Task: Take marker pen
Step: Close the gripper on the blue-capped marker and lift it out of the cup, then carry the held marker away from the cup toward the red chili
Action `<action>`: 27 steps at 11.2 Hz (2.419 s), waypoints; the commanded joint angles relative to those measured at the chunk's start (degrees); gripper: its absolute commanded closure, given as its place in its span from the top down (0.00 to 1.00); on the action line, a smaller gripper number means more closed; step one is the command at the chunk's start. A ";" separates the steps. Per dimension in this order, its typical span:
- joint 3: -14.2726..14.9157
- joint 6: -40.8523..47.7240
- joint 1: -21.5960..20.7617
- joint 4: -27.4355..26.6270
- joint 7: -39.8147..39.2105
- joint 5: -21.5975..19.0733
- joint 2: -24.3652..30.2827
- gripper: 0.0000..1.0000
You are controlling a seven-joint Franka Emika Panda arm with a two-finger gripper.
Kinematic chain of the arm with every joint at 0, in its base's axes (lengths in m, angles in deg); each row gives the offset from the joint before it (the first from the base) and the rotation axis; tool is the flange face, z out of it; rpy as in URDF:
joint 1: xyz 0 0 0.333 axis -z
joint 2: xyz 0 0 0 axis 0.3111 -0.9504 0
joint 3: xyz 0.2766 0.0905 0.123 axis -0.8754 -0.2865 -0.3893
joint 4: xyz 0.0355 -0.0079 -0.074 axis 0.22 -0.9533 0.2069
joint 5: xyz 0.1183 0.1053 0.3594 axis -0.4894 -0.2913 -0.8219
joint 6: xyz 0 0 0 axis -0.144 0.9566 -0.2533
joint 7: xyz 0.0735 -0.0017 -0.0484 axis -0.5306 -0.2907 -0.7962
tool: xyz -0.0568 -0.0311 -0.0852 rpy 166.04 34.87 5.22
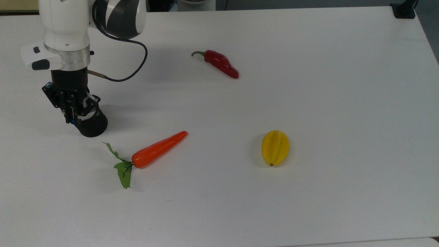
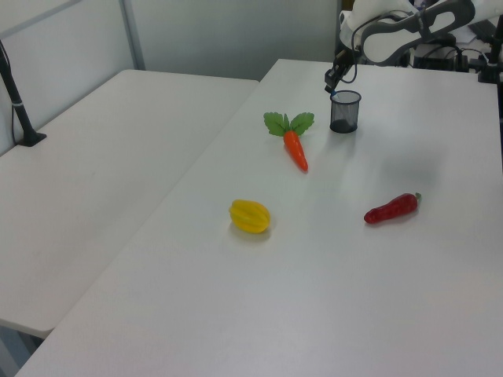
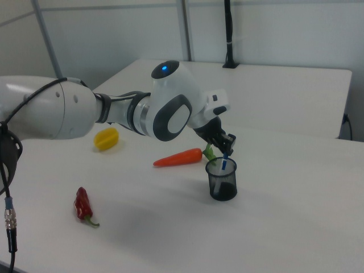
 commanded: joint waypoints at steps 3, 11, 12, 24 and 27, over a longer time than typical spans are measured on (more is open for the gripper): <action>0.33 -0.93 -0.04 -0.52 0.80 -2.89 3.69 0.11; -0.02 4.85 -0.03 -0.43 1.32 -3.94 12.30 0.12; -0.54 8.00 -0.65 -0.43 2.19 -3.94 12.92 0.12; -0.63 34.48 -19.36 -1.22 7.83 -3.77 12.40 0.12; -0.63 34.49 -21.39 -2.18 8.18 -3.68 9.43 0.13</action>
